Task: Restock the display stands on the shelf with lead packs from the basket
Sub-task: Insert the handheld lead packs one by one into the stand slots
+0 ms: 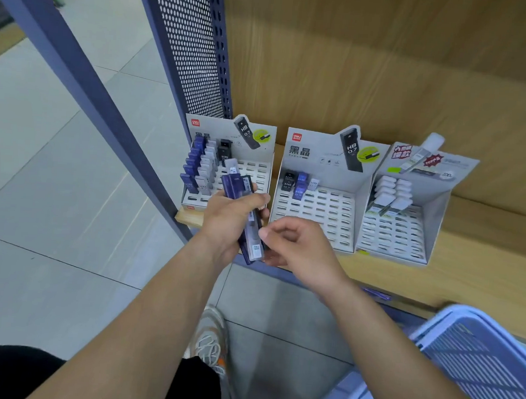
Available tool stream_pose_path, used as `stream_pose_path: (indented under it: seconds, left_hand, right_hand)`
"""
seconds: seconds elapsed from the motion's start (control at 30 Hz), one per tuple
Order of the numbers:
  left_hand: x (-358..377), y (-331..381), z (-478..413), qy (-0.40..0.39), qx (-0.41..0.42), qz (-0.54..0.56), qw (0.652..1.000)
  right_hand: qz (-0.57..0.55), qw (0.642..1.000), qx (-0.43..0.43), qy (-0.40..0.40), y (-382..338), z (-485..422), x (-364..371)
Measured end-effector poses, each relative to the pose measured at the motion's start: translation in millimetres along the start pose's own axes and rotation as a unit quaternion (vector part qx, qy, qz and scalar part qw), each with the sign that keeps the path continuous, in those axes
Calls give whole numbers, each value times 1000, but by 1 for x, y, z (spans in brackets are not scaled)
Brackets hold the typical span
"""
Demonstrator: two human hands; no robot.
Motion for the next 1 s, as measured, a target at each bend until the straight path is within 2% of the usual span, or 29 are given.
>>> stream_pose_path:
  seconds: [0.1,0.27,0.47,0.67,0.8,1.0]
  left_hand:
    - [0,3,8,-6,-2,1,1000]
    - [-3,8,10,6,12,-13,1000]
    - [-11,5,2,40,28,-45,998]
    - [-14,-3,-4,28,42,-74,996]
    - [-20,-12,-9,21,25,-82,996]
    - [-22,-20,-22,11,22,-101,995]
  right_hand:
    - [-17,1000,16,-5,-7,5,0]
    - [21,1000,17,10,-14,6,-7]
    - [41,997,-43,47,-27,6,-29]
    - [45,982,-94,157,-35,-18,-58]
    - [186,955,-151,176,-38,-53,-71]
    - [378,899,-181,127,-38,-105,-59]
Point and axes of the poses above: each hand's wrist, its own z-axis away from the middle knuckle, its own x-axis out of the palm, y = z × x, the point moved 3 cm from there along -z, towards the middle knuckle, and after that the axes turned 8 degrees about -z, right-handed, at the moved point
